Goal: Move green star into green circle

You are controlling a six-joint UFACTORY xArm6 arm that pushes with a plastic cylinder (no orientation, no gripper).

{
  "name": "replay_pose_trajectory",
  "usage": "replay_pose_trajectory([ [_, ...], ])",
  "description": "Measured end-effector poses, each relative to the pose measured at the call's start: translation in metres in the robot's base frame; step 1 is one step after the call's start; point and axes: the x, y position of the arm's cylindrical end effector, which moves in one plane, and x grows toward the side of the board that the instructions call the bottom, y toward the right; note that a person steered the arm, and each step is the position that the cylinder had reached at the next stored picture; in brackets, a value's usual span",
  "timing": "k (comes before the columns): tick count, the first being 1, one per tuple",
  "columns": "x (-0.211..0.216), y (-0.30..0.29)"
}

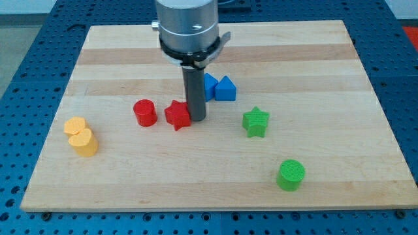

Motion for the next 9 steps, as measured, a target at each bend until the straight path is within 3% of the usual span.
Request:
replay_pose_trajectory([
  [3, 0.0, -0.014],
  [7, -0.023, 0.086],
  [9, 0.036, 0.113],
])
